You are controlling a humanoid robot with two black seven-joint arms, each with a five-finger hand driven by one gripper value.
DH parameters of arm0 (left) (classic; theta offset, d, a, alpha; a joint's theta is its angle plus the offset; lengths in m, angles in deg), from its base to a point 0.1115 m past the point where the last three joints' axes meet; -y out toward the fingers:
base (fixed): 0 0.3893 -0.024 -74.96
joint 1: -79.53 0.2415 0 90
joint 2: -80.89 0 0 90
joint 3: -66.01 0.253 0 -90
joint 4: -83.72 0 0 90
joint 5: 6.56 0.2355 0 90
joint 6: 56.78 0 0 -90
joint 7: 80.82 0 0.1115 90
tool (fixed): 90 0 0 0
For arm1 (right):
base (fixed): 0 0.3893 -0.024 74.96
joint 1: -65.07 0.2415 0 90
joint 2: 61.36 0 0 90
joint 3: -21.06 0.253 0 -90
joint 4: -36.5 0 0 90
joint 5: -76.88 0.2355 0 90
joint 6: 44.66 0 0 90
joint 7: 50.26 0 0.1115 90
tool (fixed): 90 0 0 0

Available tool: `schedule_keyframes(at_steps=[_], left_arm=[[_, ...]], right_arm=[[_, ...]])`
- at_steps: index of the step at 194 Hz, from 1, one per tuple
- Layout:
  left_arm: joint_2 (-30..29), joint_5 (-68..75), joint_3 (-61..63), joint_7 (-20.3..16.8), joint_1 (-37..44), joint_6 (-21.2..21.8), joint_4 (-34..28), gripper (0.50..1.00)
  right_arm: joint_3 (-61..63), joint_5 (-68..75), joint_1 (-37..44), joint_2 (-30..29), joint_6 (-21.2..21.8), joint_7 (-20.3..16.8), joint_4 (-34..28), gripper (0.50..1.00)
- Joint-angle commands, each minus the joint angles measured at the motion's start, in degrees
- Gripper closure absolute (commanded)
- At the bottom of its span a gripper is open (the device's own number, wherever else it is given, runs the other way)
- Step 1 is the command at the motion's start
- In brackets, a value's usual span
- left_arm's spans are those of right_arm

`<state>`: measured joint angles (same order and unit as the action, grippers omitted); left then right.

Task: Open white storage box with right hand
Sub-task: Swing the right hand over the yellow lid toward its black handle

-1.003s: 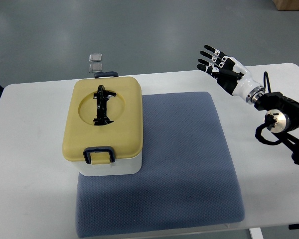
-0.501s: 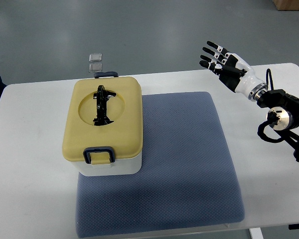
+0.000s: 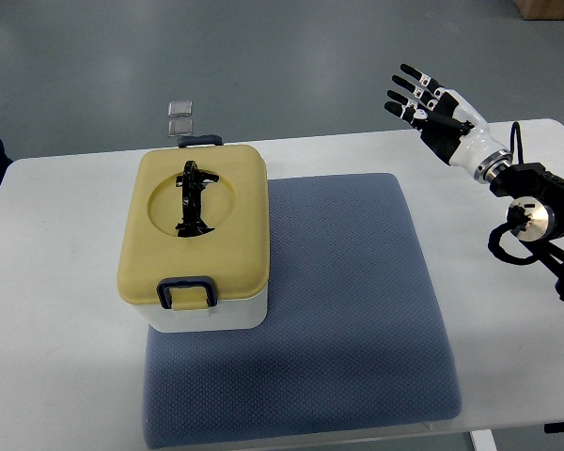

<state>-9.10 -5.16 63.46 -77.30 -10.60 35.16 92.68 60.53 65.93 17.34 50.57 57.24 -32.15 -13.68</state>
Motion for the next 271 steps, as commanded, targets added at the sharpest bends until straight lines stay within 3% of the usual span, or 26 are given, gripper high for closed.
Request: schedule_keyframes(at_steps=[1, 25, 64, 114, 139, 168, 203, 242, 271], left_arm=[[0.0, 0.0, 0.0, 0.0, 0.05, 0.0, 0.0, 0.5], [0.0, 0.0, 0.0, 0.0, 0.05, 0.0, 0.0, 0.5], [0.0, 0.0, 0.0, 0.0, 0.05, 0.0, 0.0, 0.5], [0.0, 0.0, 0.0, 0.0, 0.05, 0.0, 0.0, 0.5], [0.0, 0.0, 0.0, 0.0, 0.05, 0.0, 0.0, 0.5], [0.0, 0.0, 0.0, 0.0, -0.04, 0.0, 0.0, 0.5], [0.0, 0.0, 0.0, 0.0, 0.05, 0.0, 0.0, 0.5], [0.0, 0.0, 0.0, 0.0, 0.05, 0.0, 0.0, 0.5], [0.0, 0.0, 0.0, 0.0, -0.04, 0.0, 0.0, 0.5]], right_arm=[[-0.36, 0.49, 1.14, 1.0, 0.84, -0.01, -0.01, 0.572], [-2.12, 0.4, 3.6, 4.26, 1.11, -0.88, 0.08, 0.572], [-12.84, 0.23, 10.1, 8.65, 6.29, -0.44, 0.17, 0.57], [-23.92, 0.58, 17.4, 9.8, 5.41, -0.01, 0.08, 0.599], [-30.15, 0.58, 23.11, 9.27, 5.06, 0.61, 0.08, 0.636], [-39.04, 0.49, 30.94, 8.21, 4.62, 1.93, -0.01, 0.64], [-50.28, -0.12, 42.44, 4.61, 1.72, 6.41, -0.45, 0.64], [-52.22, -3.9, 49.66, 0.48, 1.63, 7.03, -0.62, 0.64], [-52.66, -12.95, 53.26, -1.72, 1.46, 10.89, -1.59, 0.64]])
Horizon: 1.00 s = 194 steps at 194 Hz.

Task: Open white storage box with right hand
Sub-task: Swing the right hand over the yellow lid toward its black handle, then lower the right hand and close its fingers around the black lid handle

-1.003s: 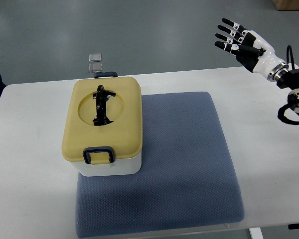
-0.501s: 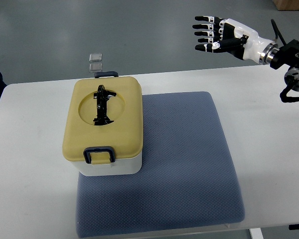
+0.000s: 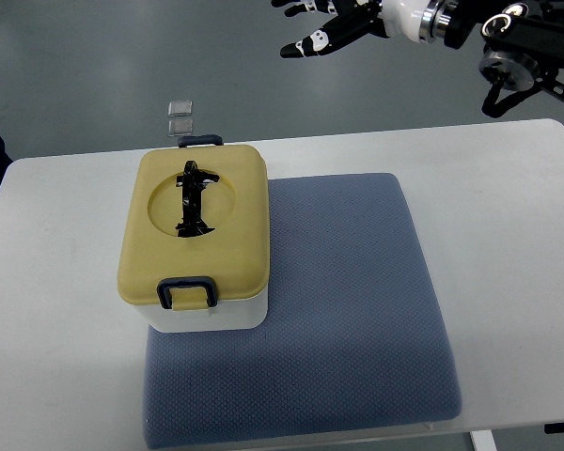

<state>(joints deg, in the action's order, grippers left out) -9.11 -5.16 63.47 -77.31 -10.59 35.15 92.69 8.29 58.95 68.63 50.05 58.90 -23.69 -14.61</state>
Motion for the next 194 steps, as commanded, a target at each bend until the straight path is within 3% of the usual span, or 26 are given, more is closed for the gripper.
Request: schedule_keyframes(at_steps=[1, 38, 113, 194], left_arm=[[0.0, 0.0, 0.0, 0.0, 0.04, 0.0, 0.0, 0.5], [0.0, 0.0, 0.0, 0.0, -0.05, 0.0, 0.0, 0.5], [0.0, 0.0, 0.0, 0.0, 0.04, 0.0, 0.0, 0.5], [0.0, 0.0, 0.0, 0.0, 0.04, 0.0, 0.0, 0.5]], right_arm=[[-0.41, -6.66, 2.15, -1.37, -0.37, 2.69, -0.66, 0.642], [-2.96, -17.39, 3.2, -6.2, -6.0, 8.4, -0.92, 0.64], [-3.84, -42.34, 4.87, -13.15, -14.35, 8.43, -3.38, 0.634], [-7.27, -57.03, 5.05, -13.68, -20.68, 8.43, -5.49, 0.638]])
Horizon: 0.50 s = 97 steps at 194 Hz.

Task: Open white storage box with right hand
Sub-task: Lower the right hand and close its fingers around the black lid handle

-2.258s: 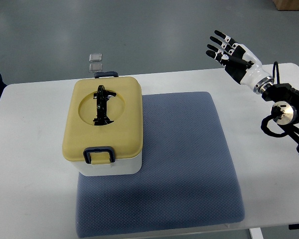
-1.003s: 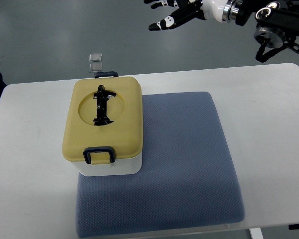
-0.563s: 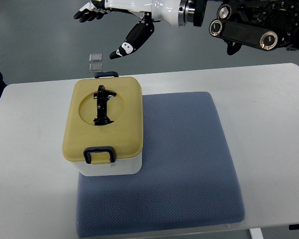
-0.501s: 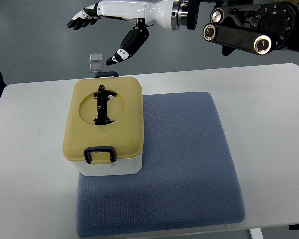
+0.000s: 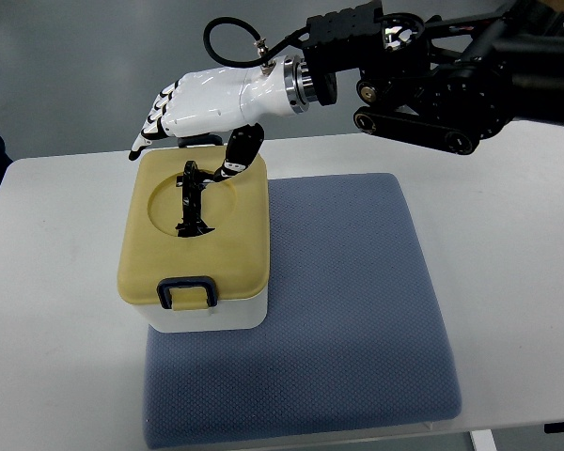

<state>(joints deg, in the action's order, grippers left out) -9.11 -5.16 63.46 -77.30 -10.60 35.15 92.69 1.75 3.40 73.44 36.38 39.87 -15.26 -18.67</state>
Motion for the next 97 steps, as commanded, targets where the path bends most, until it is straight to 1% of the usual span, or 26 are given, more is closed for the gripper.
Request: schedule_keyframes(at_steps=[1, 31, 67, 97], left_arm=[[0.0, 0.0, 0.0, 0.0, 0.05, 0.0, 0.0, 0.5], [0.0, 0.0, 0.0, 0.0, -0.04, 0.0, 0.0, 0.5], [0.0, 0.0, 0.0, 0.0, -0.04, 0.0, 0.0, 0.5], [0.0, 0.0, 0.0, 0.0, 0.05, 0.0, 0.0, 0.5]], right_arm=[[-0.73, -1.48, 0.24, 0.0, -1.64, -0.01, -1.42, 0.638], [-1.52, -5.79, 0.24, -0.7, -2.78, -0.01, -2.13, 0.64], [-3.02, -6.23, 0.24, -1.23, -3.31, -0.01, -2.3, 0.644], [-4.51, -7.64, 0.24, -1.76, -5.25, -0.01, -2.3, 0.668]])
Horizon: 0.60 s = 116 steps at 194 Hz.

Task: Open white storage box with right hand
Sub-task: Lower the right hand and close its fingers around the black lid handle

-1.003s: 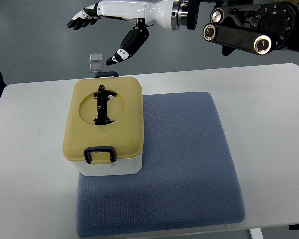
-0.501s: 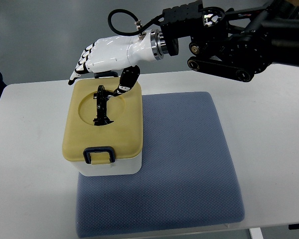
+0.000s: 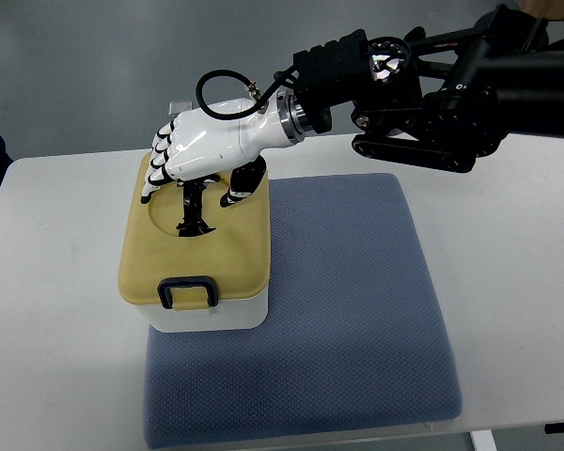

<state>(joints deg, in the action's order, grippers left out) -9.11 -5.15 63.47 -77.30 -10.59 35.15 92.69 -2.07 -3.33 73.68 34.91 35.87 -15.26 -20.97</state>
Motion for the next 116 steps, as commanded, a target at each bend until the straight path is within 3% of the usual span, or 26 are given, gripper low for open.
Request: schedule_keyframes(at_steps=[1, 77, 116], left_arm=[[0.0, 0.0, 0.0, 0.0, -0.05, 0.0, 0.0, 0.5], [0.0, 0.0, 0.0, 0.0, 0.04, 0.0, 0.0, 0.5], [0.0, 0.0, 0.0, 0.0, -0.05, 0.0, 0.0, 0.5]], right_arm=[[-0.69, -1.0, 0.0, -0.3, -1.25, -0.01, 0.0, 0.668], [-0.69, -5.66, 0.26, -0.65, -2.57, -0.01, 0.0, 0.705], [-0.69, -7.33, 0.61, -1.09, -2.48, -0.01, 0.0, 0.758]])
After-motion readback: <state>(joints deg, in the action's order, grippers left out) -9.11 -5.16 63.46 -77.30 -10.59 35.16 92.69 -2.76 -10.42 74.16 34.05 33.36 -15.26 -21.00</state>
